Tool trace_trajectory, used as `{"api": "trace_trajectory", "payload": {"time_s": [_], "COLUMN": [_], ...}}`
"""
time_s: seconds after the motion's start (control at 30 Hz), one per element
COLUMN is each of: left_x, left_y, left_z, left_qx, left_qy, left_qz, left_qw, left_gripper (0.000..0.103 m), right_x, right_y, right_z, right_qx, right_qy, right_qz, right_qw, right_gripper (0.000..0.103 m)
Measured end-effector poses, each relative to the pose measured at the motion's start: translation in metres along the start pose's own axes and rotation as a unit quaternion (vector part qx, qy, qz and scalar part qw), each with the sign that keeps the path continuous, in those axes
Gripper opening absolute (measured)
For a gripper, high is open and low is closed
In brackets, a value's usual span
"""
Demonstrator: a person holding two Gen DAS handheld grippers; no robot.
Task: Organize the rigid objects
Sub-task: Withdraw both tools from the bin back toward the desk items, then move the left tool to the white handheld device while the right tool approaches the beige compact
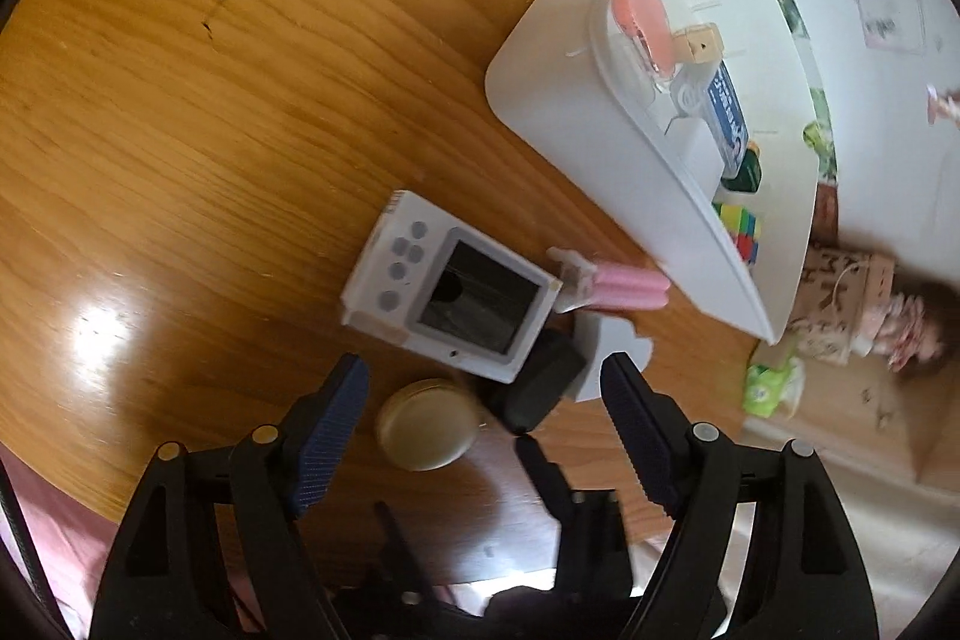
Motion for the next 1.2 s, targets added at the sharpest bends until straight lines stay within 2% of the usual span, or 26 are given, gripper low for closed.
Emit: {"api": "trace_trajectory", "payload": {"time_s": [0.2,0.5,0.73,1.03,1.13,1.2], "left_x": [-0.007,-0.017,-0.015,-0.009,-0.005,-0.005], "left_y": [-0.012,-0.019,-0.024,-0.025,-0.030,-0.030], "left_z": [-0.001,-0.012,-0.013,-0.041,-0.042,-0.038], "left_qx": [0.061,0.144,0.151,0.192,0.186,0.163], "left_qy": [0.014,0.008,-0.006,-0.022,-0.025,-0.040], "left_qz": [-0.010,-0.022,-0.019,-0.028,-0.022,-0.023], "left_qw": [0.9980,0.9892,0.9883,0.9808,0.9820,0.9856], "left_gripper": [0.082,0.084,0.084,0.084,0.084,0.084], "right_x": [-0.004,-0.012,-0.015,-0.027,-0.034,-0.037], "right_y": [-0.004,-0.012,-0.018,-0.023,-0.023,-0.026], "right_z": [0.004,-0.011,-0.013,-0.032,-0.036,-0.037], "right_qx": [0.001,0.053,0.067,0.100,0.106,0.112], "right_qy": [0.007,0.010,0.012,0.026,0.022,0.028], "right_qz": [0.004,-0.003,-0.003,-0.008,-0.015,-0.015], "right_qw": [1.000,0.999,0.998,0.995,0.994,0.993], "right_gripper": [0.081,0.081,0.081,0.080,0.073,0.067]}}
Point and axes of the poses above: each gripper's, at about its wrist camera, not at the fingertips, and x roughly against the way its jaws point, z to its right, y to its underside, the point moved 8 cm from there along -x, roughly the way its jaws point, and after that the axes turned 8 degrees about x, right-handed, at the moved point
